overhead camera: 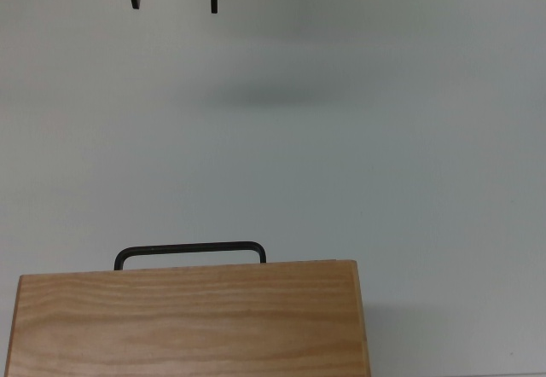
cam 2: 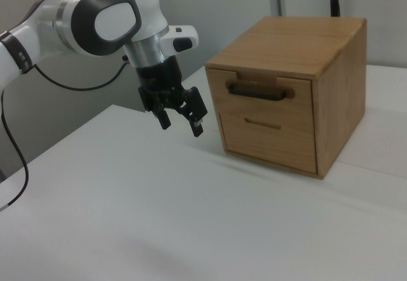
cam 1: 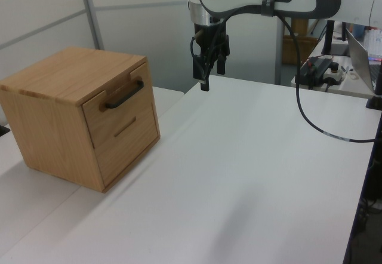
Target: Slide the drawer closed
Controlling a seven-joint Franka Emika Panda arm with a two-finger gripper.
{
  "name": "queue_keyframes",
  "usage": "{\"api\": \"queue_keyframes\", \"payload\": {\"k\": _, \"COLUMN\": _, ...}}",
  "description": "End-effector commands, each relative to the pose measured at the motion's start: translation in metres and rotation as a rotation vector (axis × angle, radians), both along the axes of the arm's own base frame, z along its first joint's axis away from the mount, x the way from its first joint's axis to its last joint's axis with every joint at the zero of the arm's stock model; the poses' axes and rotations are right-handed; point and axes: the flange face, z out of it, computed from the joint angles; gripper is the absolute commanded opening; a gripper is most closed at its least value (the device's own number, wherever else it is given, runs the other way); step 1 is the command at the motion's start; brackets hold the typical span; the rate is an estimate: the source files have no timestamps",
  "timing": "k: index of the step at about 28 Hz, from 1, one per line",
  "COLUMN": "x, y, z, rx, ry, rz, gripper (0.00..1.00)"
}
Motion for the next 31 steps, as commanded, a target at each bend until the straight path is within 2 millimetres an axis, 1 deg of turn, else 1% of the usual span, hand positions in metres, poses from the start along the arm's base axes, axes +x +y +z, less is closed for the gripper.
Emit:
{"api": "queue_keyframes", "payload": {"k": 1, "x": -0.006, "y": -0.002, "z": 0.0, "rx": 0.019, "ry": 0.015, "rz": -0.01, "gripper": 1.0}}
{"api": "queue_keyframes", "payload": {"k": 7, "x": -0.006, "y": -0.002, "z": 0.0, "rx": 0.021, "ry": 0.013, "rz": -0.008, "gripper": 1.0}}
{"api": "queue_keyframes", "payload": {"k": 13, "x": -0.006, "y": 0.004, "z": 0.001, "rx": 0.024, "ry": 0.012, "rz": 0.001, "gripper": 1.0}}
{"api": "queue_keyframes", "payload": {"k": 18, "x": -0.006, "y": 0.009, "z": -0.001, "rx": 0.024, "ry": 0.017, "rz": 0.042, "gripper": 1.0}}
{"api": "queue_keyframes", "payload": {"k": 23, "x": -0.007, "y": 0.015, "z": -0.001, "rx": 0.023, "ry": 0.024, "rz": 0.099, "gripper": 1.0}}
{"api": "queue_keyframes", "payload": {"k": 26, "x": -0.009, "y": 0.026, "z": 0.0, "rx": 0.028, "ry": 0.032, "rz": 0.116, "gripper": 1.0}}
{"api": "queue_keyframes", "payload": {"k": 31, "x": -0.012, "y": 0.028, "z": -0.001, "rx": 0.045, "ry": 0.05, "rz": 0.117, "gripper": 1.0}}
